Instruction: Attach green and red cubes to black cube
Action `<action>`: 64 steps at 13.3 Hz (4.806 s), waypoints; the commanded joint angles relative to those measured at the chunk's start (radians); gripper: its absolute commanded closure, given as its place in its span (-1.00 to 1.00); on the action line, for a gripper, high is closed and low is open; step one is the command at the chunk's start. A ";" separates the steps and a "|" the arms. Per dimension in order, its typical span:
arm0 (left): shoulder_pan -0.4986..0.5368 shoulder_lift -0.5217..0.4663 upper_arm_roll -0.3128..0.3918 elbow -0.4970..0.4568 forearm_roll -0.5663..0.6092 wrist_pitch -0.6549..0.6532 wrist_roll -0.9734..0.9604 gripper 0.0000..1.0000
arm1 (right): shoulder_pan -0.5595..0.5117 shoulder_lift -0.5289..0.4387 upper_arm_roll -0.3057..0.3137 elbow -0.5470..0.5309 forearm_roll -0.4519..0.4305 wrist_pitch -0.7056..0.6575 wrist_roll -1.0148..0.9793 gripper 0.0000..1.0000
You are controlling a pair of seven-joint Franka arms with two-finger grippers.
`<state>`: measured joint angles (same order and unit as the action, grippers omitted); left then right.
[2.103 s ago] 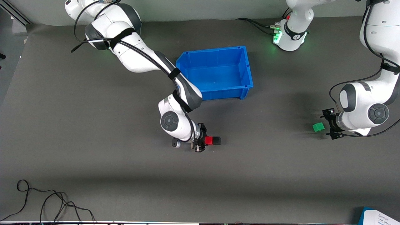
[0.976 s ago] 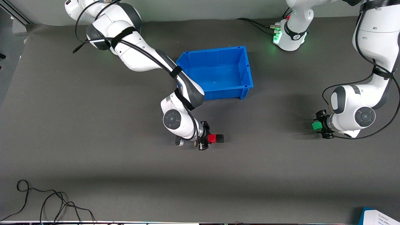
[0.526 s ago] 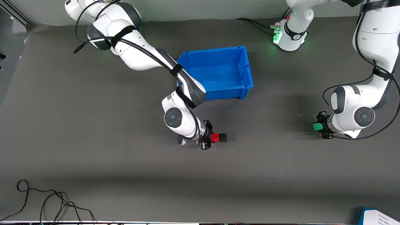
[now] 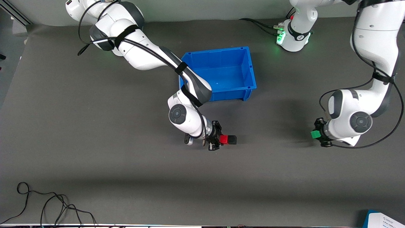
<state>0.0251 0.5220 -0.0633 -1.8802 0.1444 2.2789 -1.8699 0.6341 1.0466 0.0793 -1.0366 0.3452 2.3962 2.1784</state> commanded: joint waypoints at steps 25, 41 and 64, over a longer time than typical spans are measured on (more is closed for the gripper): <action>-0.464 0.164 0.007 0.210 -0.151 0.096 -0.160 1.00 | 0.095 0.139 -0.016 0.024 -0.055 0.116 0.021 0.67; -0.465 0.194 0.007 0.208 -0.140 0.108 -0.143 0.86 | 0.070 0.119 -0.009 0.030 -0.045 0.080 0.018 -0.99; -0.042 -0.204 0.019 0.607 -0.121 -0.784 1.037 -1.00 | -0.211 -0.603 -0.047 -0.365 -0.149 -0.628 -0.943 -1.00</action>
<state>-0.0559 0.3758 -0.0347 -1.2550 0.0276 1.5776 -1.0235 0.4445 0.6099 0.0337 -1.1976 0.2261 1.7563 1.3838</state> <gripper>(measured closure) 0.000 0.000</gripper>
